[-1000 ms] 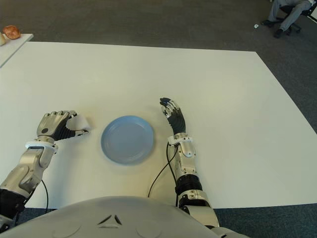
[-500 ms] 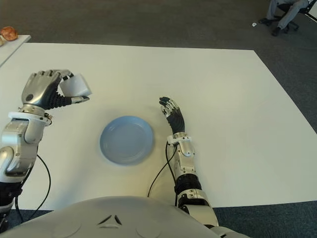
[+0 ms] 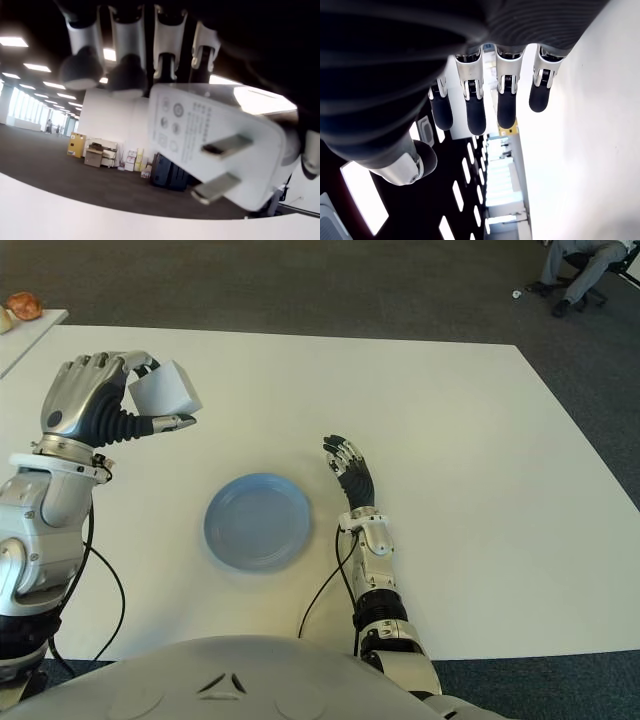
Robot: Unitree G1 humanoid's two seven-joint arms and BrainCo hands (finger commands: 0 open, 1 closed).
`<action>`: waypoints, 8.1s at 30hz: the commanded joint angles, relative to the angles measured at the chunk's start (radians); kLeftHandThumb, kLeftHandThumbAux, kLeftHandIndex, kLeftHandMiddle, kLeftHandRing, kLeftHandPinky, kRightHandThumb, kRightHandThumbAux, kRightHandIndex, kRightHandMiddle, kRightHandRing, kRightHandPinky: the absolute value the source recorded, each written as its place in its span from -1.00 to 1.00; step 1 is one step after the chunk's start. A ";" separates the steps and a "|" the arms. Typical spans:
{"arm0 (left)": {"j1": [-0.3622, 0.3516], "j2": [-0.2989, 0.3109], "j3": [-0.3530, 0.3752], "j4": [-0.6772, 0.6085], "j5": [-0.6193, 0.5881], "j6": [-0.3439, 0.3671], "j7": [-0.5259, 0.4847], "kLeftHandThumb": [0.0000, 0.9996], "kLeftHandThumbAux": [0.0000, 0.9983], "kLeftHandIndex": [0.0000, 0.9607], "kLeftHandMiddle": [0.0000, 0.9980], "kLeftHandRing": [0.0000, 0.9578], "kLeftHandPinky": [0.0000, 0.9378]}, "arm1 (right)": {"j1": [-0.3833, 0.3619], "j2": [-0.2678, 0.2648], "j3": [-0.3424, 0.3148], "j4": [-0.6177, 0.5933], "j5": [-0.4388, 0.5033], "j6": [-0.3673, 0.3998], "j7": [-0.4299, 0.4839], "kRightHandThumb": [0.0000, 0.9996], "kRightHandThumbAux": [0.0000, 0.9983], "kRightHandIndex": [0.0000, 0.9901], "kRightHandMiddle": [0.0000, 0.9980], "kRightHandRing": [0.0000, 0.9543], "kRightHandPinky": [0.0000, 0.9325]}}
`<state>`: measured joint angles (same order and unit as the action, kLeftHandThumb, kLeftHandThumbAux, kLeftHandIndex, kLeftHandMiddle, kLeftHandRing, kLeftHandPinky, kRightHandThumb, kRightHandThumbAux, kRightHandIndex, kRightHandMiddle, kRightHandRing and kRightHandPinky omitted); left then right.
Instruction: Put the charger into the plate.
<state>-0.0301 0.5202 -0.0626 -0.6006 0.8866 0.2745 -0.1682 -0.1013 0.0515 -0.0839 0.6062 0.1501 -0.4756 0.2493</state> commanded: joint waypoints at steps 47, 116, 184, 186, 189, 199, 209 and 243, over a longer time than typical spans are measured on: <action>0.175 -0.129 -0.301 0.377 0.038 -0.312 0.193 0.71 0.33 -0.16 0.09 0.79 0.79 | 0.064 0.027 0.020 0.047 -0.006 0.052 -0.036 -0.97 0.23 -0.59 -0.54 -0.64 -0.68; 0.109 -0.037 -0.048 0.050 -0.149 -0.366 -0.037 -0.28 -0.30 -0.96 -0.95 -1.00 -1.00 | 0.044 0.019 0.020 0.092 0.003 0.041 0.001 -1.00 0.23 -0.56 -0.53 -0.69 -0.83; 0.205 -0.454 0.259 0.677 -1.089 -0.380 -0.105 -1.00 0.32 -1.00 -1.00 -1.00 -1.00 | 0.052 0.024 0.008 0.085 0.023 0.037 0.009 -1.00 0.23 -0.68 -0.59 -0.67 -0.71; 0.223 -0.448 0.261 0.679 -1.091 -0.379 -0.106 -1.00 0.30 -1.00 -1.00 -1.00 -1.00 | 0.055 0.024 0.008 0.080 0.024 0.034 0.011 -1.00 0.23 -0.68 -0.58 -0.67 -0.70; 0.241 -0.444 0.259 0.677 -1.095 -0.377 -0.106 -1.00 0.28 -1.00 -1.00 -1.00 -1.00 | 0.057 0.025 0.008 0.077 0.024 0.032 0.011 -1.00 0.25 -0.68 -0.58 -0.66 -0.68; 0.293 -0.439 0.245 0.654 -1.102 -0.351 -0.104 -1.00 0.26 -1.00 -1.00 -1.00 -1.00 | 0.061 0.028 0.006 0.071 0.024 0.022 0.008 -1.00 0.28 -0.69 -0.60 -0.67 -0.69; 0.333 -0.410 0.256 0.684 -1.107 -0.392 -0.132 -1.00 0.25 -1.00 -1.00 -1.00 -1.00 | 0.064 0.036 0.000 0.068 0.032 0.012 0.000 -1.00 0.31 -0.72 -0.70 -0.76 -0.75; 0.261 -0.465 0.228 1.003 -0.928 -0.793 0.099 -1.00 0.16 -1.00 -1.00 -1.00 -1.00 | 0.099 0.025 0.003 0.021 0.056 0.025 0.012 -1.00 0.30 -0.76 -0.75 -0.81 -0.76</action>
<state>0.2162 0.0693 0.1778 0.3434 -0.0572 -0.5295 -0.0833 -0.0752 0.0605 -0.0716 0.5822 0.1908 -0.5024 0.2614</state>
